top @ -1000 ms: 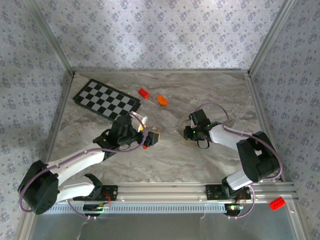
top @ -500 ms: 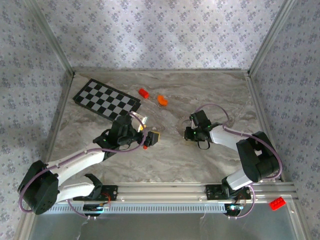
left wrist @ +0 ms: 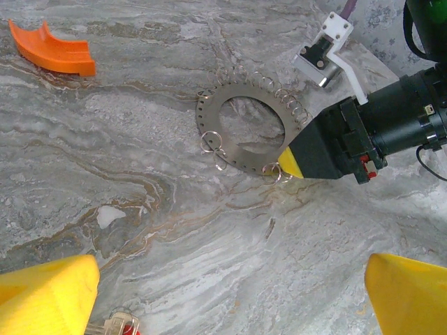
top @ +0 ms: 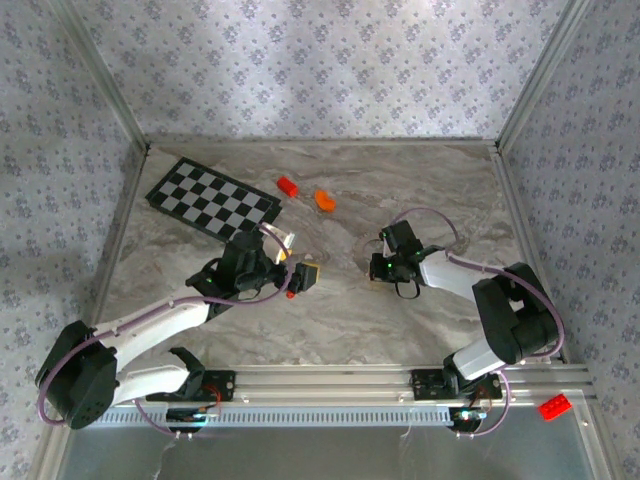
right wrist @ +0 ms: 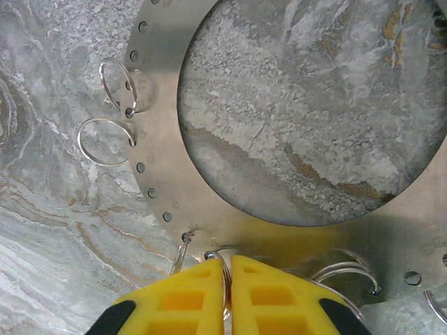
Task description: Put the keys on the keyring
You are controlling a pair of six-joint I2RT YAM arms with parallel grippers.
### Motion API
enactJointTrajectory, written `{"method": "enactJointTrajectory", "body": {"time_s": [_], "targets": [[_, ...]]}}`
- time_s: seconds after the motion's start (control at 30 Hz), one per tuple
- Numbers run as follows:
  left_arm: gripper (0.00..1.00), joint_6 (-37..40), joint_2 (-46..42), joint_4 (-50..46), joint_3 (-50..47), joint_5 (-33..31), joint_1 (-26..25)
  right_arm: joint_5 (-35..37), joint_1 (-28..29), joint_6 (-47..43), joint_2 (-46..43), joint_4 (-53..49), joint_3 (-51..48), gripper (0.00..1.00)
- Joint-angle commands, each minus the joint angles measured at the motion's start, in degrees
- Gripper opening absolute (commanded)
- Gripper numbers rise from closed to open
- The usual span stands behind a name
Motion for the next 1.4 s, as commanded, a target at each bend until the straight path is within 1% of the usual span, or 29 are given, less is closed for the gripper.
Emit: {"method": "enactJointTrajectory", "body": {"time_s": [0.0,0.3,0.5,0.9,1.13,1.23,1.37], "targets": [[0.97,1.1,-0.4,1.3,-0.1,-0.1,-0.4,-0.1,-0.3,-0.5,0.1,-1.4,-0.6,0.09],[0.97,0.8,-0.3,1.9,-0.1,1.0,-0.4,1.4,0.4,-2.5,-1.0,-2.3,-0.9,0.00],[0.97,0.7,-1.0,2.9,-0.5,2.4,-0.5,3.1,2.7,-5.1,-6.5,-0.6,-3.3,0.00],[0.95,0.6,-5.5,4.7,-1.6,4.1,-1.2,6.0,7.3,-12.5,-27.3,4.4,-10.8,0.00],[0.93,1.2,-9.3,4.6,-2.0,5.4,-2.0,1.3,10.8,-18.8,-36.9,7.1,-12.5,0.00],[0.90,2.1,-10.8,4.1,-1.6,6.1,-3.1,-0.5,12.4,-21.0,-41.6,10.3,-14.1,0.00],[0.86,2.7,-12.0,4.2,-1.0,6.7,-4.7,-2.4,13.2,-22.0,-46.6,14.6,-16.5,0.00]]}}
